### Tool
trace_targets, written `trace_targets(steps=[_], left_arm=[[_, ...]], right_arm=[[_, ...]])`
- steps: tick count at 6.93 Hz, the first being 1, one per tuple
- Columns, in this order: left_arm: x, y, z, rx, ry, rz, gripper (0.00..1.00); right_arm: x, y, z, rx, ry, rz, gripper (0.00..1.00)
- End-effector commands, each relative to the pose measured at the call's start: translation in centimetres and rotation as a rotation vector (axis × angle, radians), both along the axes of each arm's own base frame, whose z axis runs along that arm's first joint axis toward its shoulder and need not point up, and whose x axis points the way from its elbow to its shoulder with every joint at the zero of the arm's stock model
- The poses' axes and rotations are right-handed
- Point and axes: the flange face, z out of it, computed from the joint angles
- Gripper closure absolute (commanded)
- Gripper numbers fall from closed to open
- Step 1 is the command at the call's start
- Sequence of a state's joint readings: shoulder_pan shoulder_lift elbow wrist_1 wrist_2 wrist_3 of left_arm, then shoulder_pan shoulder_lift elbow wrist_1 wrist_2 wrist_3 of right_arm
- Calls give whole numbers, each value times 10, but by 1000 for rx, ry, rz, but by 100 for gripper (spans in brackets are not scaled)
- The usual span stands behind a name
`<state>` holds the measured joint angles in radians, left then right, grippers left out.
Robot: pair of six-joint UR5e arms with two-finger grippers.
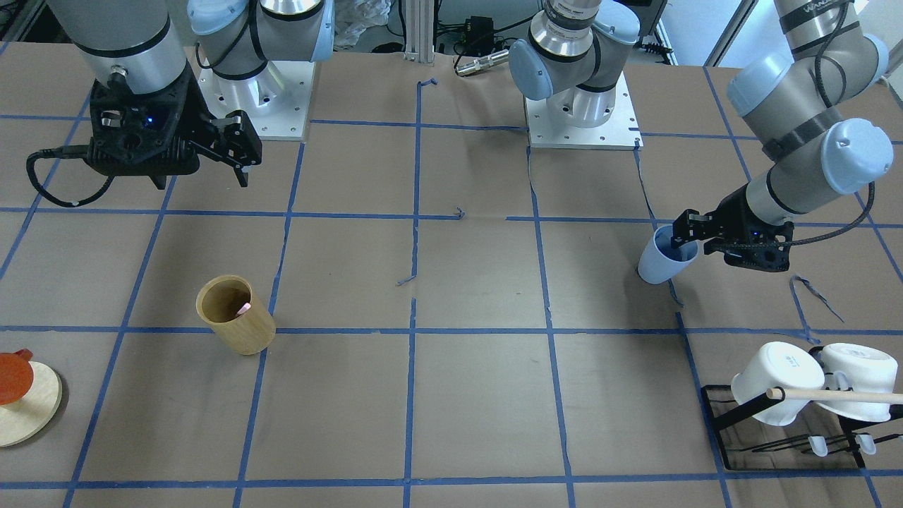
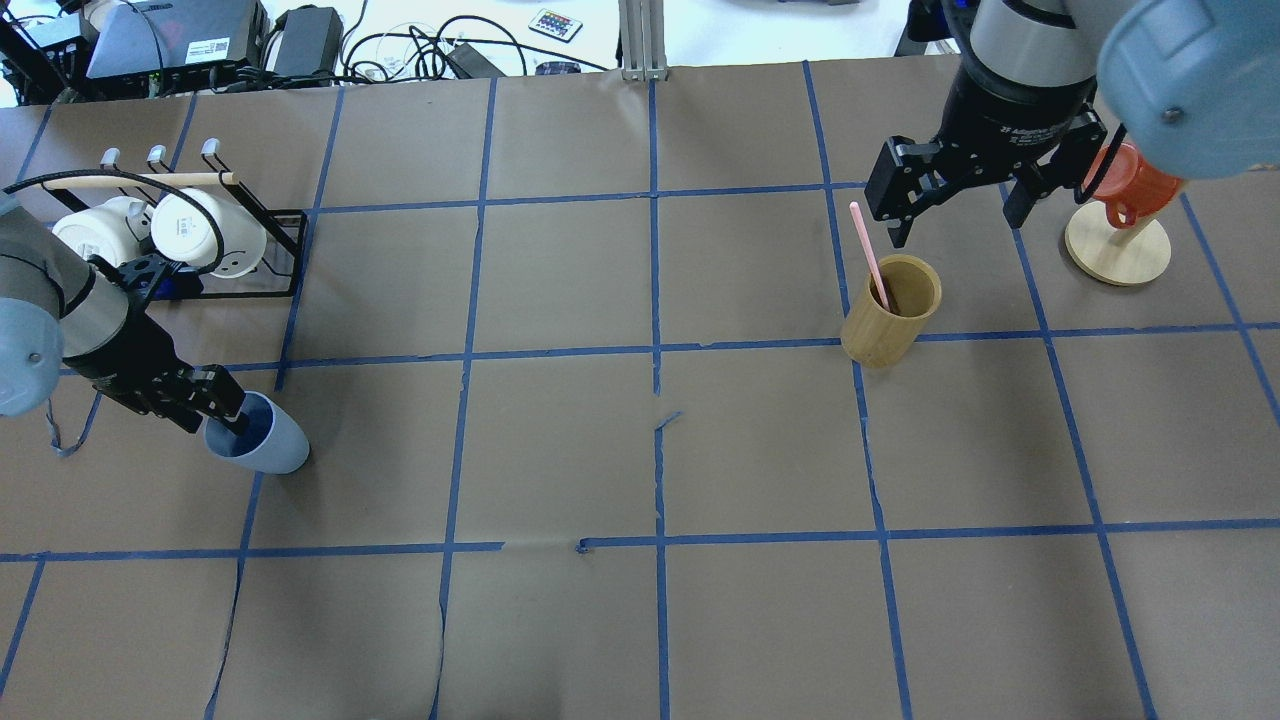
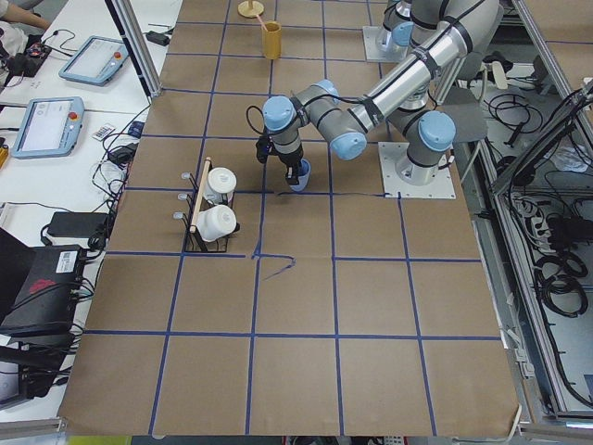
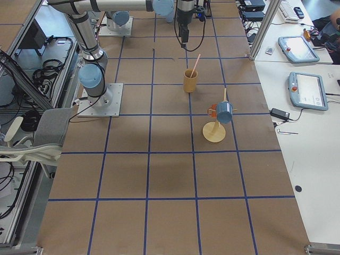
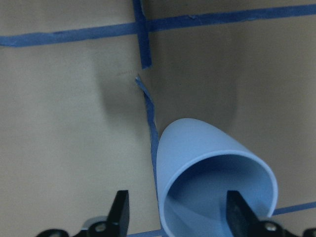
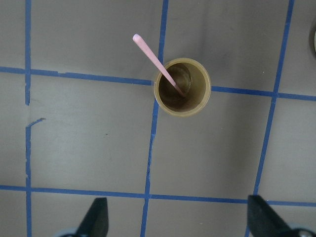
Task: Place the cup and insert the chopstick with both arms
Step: 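Grasp the light blue cup with the left gripper while the right descends to the chopstick, then carry the blue cup to center with left gripper while right lifts the pink chopstick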
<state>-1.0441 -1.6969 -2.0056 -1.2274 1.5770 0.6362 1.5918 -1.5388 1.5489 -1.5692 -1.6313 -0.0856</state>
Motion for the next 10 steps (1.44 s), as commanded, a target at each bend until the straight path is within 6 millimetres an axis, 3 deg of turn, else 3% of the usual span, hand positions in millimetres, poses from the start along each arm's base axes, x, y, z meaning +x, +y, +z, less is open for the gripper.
trace_targets(steps=[1,2,3,5,7,8,9,10], left_arm=[[-2,1,-4,10,4,-3,100],[-9,0,0,3,5,-22,100],[-32,-4,20,-23,-14,-65,100],[-125,-12,74,-19,-34,-25,100],[-275,1,77,-48,-69,69,100],[-333,6,78,-163,-71,45,100],[-356,1,64,-189,-57,99,100],[-369,-2,57,-213,-51,128,100]], right_arm=[[1,-16,-11,-49,-2,13,0],[7,-30,-35,-90,-3,27,0],[30,-36,-57,-139,-5,74,0],[39,-35,-86,-198,14,233,0],[36,-31,-119,-264,62,360,0],[34,-31,-126,-291,98,410,8],[33,-33,-126,-307,115,450,21],[33,-36,-133,-300,112,448,22]])
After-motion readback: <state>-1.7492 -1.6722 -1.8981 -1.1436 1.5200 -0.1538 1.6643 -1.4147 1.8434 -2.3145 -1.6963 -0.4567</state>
